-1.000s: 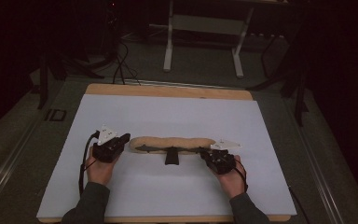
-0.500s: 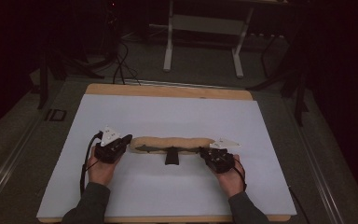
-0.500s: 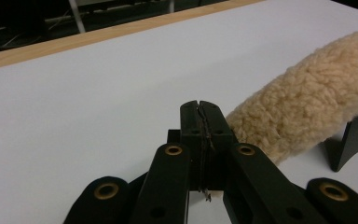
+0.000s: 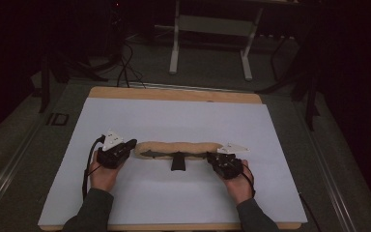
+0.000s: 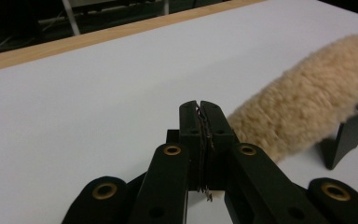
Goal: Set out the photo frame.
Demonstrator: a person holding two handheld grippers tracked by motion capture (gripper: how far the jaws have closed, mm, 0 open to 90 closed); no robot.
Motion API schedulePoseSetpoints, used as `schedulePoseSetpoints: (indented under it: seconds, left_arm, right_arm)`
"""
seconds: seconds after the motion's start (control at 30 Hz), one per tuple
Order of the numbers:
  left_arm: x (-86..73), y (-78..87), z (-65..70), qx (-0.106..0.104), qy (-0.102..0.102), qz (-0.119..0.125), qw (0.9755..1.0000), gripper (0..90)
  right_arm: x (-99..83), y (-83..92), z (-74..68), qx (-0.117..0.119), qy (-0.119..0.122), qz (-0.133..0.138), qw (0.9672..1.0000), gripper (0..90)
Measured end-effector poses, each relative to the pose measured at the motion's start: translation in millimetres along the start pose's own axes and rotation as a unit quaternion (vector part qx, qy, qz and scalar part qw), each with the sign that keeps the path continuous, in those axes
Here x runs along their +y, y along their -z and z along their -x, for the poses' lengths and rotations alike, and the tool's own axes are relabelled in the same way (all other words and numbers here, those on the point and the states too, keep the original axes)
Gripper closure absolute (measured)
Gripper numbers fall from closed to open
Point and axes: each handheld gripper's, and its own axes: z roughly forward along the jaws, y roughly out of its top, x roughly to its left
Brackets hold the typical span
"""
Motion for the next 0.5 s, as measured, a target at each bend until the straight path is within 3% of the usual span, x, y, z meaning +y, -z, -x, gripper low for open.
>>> schedulePoseSetpoints:
  seconds: [0.1, 0.27, 0.5]
  left_arm:
    - [4.4, -3.1, -0.4, -0.003, 0.006, 0.004, 1.0, 88.9]
    - [5.9, -11.7, -0.7, -0.014, 0.001, -0.013, 0.9998, 88.9]
    - [4.6, -9.6, 1.3, -0.017, -0.007, -0.018, 0.9997, 89.5]
  right_arm:
    - [-0.2, -1.4, -1.0, -0.001, -0.001, -0.002, 1.0, 89.7]
    - [-0.3, -2.0, -1.2, -0.002, -0.001, -0.001, 1.0, 89.8]
    - [0.1, -2.2, -1.6, -0.001, 0.0, -0.001, 1.0, 89.8]
